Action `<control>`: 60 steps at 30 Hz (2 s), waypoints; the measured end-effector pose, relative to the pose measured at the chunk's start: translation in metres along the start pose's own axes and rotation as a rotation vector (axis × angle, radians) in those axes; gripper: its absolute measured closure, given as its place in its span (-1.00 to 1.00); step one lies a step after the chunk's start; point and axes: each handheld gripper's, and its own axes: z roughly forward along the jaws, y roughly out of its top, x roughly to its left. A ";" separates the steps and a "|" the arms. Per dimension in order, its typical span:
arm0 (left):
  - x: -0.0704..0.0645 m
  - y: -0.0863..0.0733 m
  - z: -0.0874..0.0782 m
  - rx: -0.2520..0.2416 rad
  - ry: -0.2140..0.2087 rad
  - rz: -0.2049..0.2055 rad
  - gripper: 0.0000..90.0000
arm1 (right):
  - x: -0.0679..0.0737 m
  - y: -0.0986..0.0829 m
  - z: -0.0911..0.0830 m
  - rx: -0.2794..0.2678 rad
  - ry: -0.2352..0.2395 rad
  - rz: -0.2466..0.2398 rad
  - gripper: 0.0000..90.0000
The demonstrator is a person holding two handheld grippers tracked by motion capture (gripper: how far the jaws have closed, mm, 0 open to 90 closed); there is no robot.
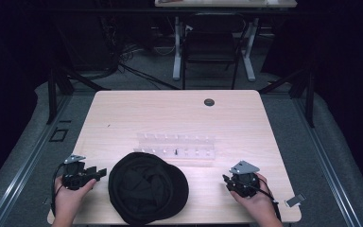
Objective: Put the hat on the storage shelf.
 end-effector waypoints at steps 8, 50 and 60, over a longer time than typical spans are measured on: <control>0.003 0.001 -0.001 -0.025 0.003 0.009 0.06 | -0.002 0.000 -0.001 -0.016 -0.017 0.015 0.19; -0.022 0.072 -0.035 0.288 -0.118 -0.063 0.31 | -0.015 -0.008 -0.016 -0.058 -0.017 0.069 0.22; -0.031 0.066 -0.032 0.361 -0.113 -0.038 0.37 | -0.011 -0.005 -0.017 -0.069 -0.007 0.053 0.22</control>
